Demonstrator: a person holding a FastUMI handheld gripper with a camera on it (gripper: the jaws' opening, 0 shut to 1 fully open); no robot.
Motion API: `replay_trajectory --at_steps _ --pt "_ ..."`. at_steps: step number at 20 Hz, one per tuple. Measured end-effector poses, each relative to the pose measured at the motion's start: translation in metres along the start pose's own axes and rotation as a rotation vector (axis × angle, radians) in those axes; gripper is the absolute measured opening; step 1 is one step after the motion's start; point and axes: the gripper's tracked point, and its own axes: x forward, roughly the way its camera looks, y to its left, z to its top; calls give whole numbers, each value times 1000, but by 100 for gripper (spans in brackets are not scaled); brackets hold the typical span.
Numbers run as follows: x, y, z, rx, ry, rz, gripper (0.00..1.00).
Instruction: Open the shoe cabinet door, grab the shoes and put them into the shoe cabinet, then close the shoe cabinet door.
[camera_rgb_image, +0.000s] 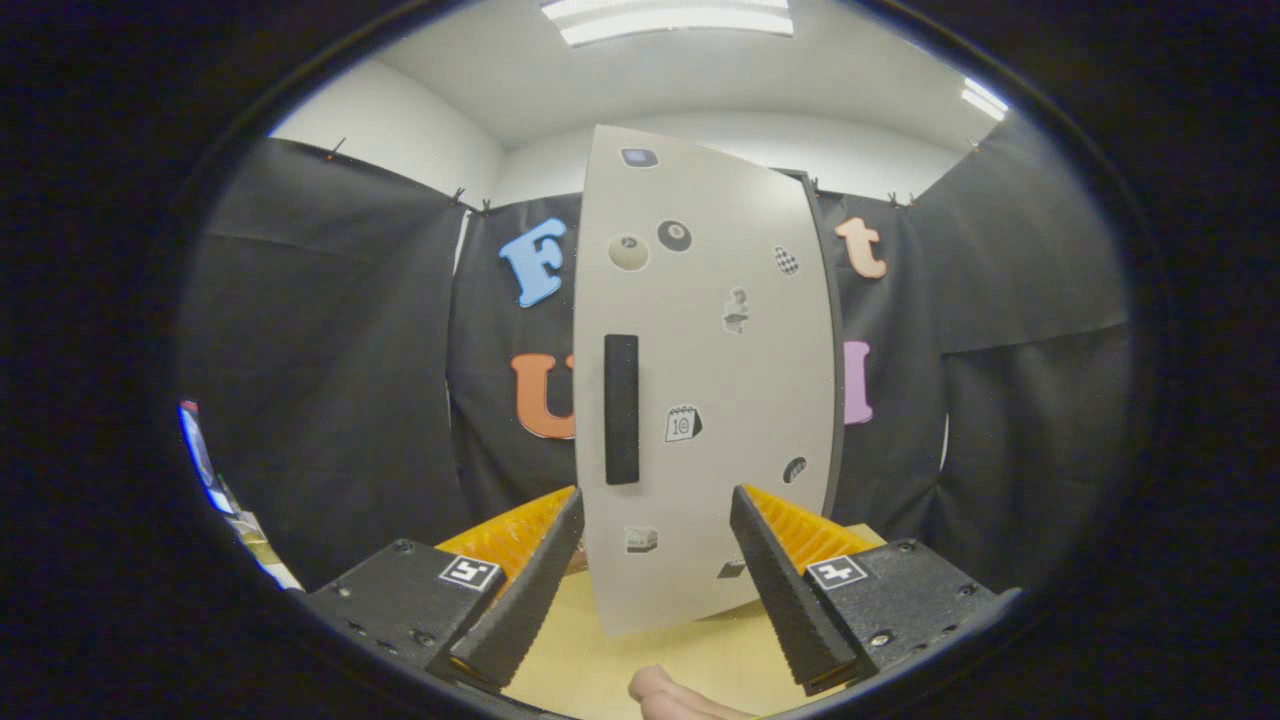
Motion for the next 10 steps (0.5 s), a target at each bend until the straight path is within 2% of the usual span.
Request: replay_trajectory --at_steps 5,10 --pt "-34 -17 -18 16 13 -29 97" --pt "-76 -54 -18 51 -24 -145 97"
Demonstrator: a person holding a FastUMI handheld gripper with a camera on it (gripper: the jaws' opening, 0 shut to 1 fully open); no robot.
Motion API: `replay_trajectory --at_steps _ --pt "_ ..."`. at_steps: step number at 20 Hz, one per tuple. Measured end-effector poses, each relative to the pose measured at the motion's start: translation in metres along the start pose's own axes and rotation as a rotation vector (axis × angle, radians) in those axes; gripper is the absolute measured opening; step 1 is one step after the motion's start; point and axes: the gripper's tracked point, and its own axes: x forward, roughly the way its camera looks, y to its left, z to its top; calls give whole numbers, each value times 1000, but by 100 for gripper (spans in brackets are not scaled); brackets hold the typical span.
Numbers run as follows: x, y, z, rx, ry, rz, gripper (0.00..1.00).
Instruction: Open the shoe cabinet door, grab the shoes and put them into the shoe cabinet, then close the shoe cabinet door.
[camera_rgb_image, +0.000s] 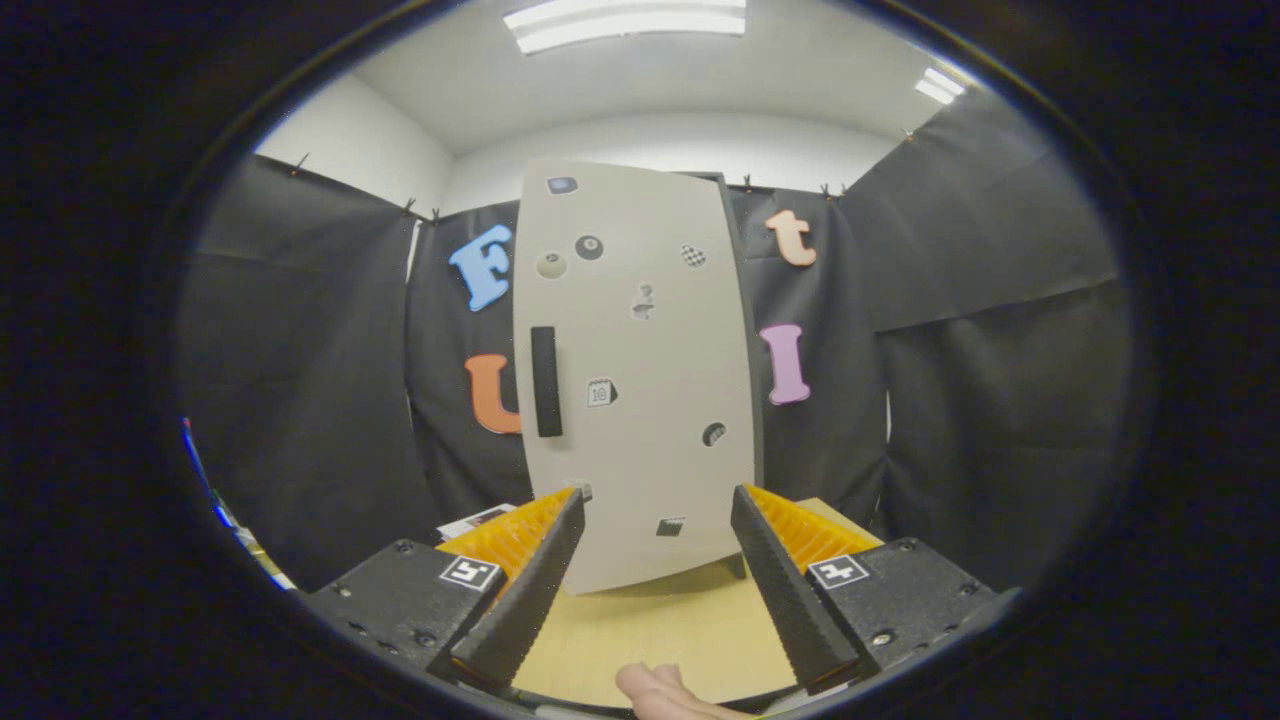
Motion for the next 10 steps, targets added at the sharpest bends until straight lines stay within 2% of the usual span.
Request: replay_trajectory --at_steps 5,10 --pt "-36 -5 12 -7 -64 40 97" --pt "-47 -13 9 -27 -65 -2 97"
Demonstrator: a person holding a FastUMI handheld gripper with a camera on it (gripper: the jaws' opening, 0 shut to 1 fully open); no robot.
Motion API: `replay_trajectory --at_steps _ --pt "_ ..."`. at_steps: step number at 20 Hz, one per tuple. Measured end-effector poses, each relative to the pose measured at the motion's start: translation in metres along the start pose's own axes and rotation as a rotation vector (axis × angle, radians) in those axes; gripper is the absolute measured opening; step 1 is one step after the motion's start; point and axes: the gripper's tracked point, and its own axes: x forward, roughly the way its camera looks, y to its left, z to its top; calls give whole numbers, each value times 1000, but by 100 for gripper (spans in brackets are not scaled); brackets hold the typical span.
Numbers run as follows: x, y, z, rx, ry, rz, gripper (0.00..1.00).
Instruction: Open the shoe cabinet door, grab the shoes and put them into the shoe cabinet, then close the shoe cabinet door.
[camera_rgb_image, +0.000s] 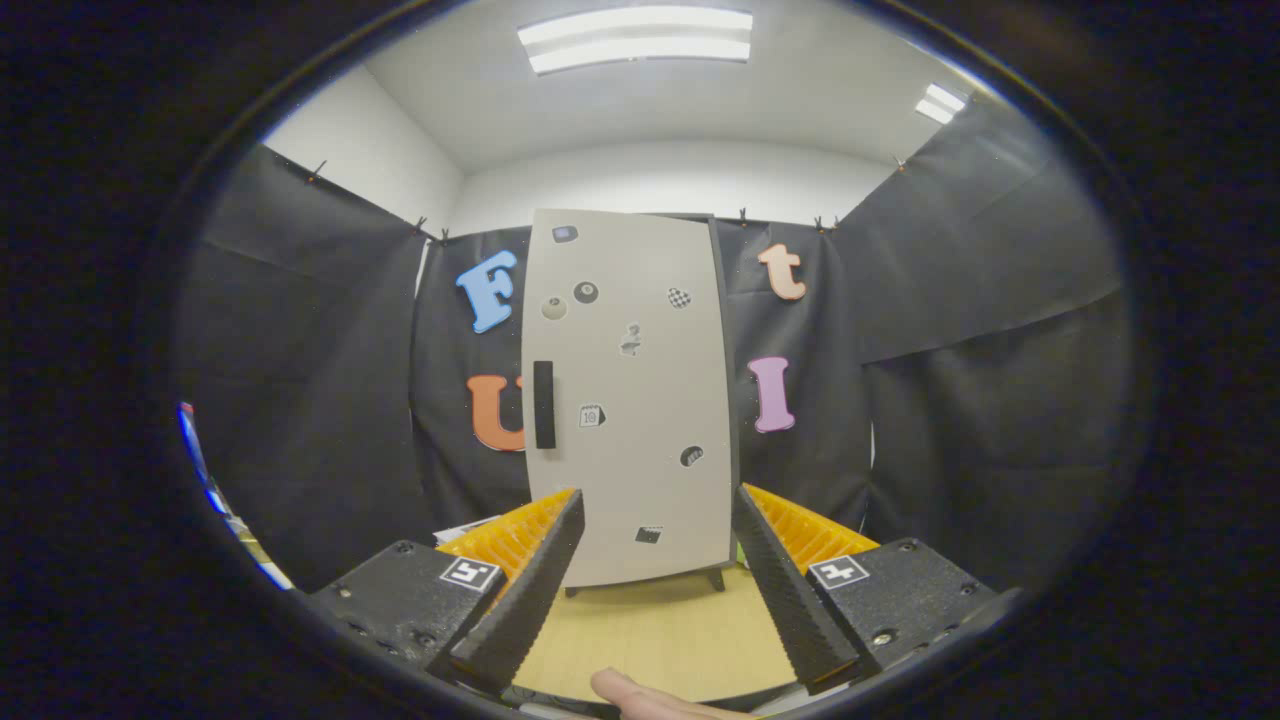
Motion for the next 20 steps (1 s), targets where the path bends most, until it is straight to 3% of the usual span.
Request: replay_trajectory --at_steps 11,20 --pt "2 10 -9 -108 16 -25 98" --pt "-1 10 -10 -91 6 -19 97"
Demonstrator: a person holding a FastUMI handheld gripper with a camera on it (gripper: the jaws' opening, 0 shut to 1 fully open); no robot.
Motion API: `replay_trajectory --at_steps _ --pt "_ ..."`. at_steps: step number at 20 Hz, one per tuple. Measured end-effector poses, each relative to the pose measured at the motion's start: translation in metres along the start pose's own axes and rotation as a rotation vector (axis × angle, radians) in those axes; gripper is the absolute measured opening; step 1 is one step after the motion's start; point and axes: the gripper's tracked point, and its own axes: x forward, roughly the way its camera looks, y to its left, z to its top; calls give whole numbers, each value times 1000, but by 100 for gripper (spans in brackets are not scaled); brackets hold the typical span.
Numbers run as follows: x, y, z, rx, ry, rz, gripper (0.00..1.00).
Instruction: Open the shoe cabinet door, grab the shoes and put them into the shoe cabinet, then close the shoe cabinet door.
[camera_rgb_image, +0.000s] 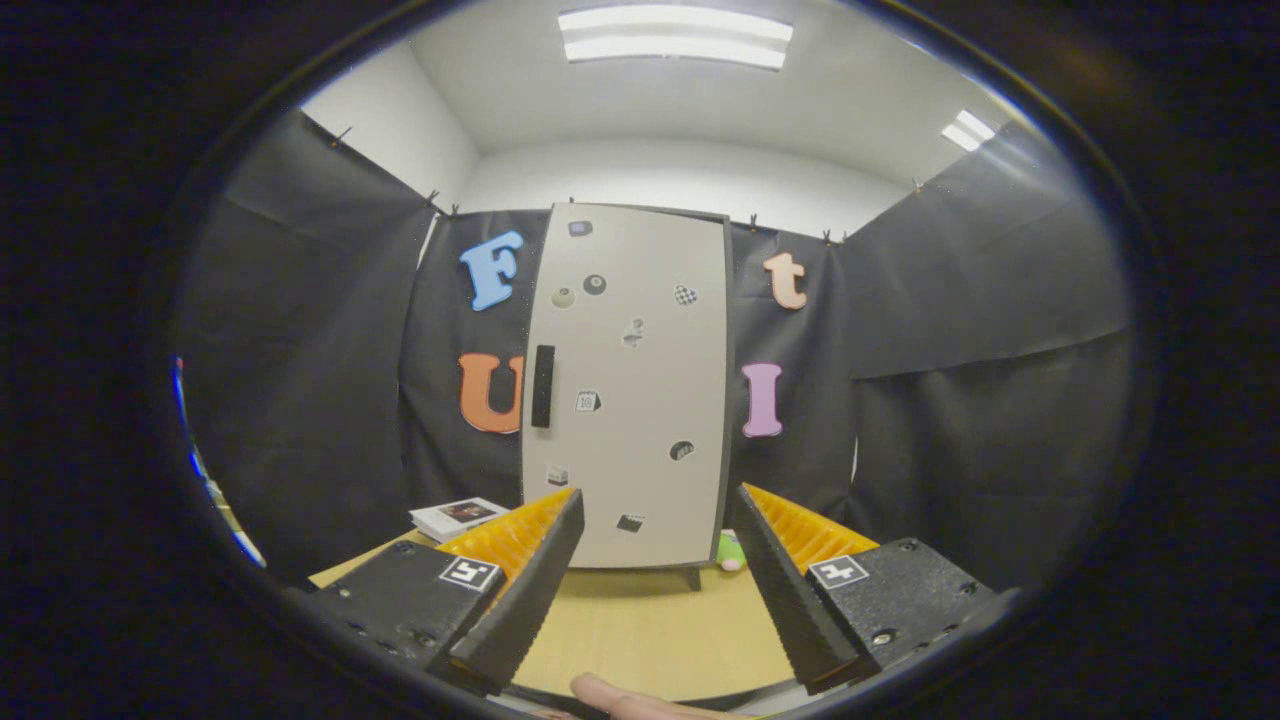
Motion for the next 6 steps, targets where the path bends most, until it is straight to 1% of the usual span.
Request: replay_trajectory --at_steps 6 --pt "-1 -4 -1 19 1 -5 98"
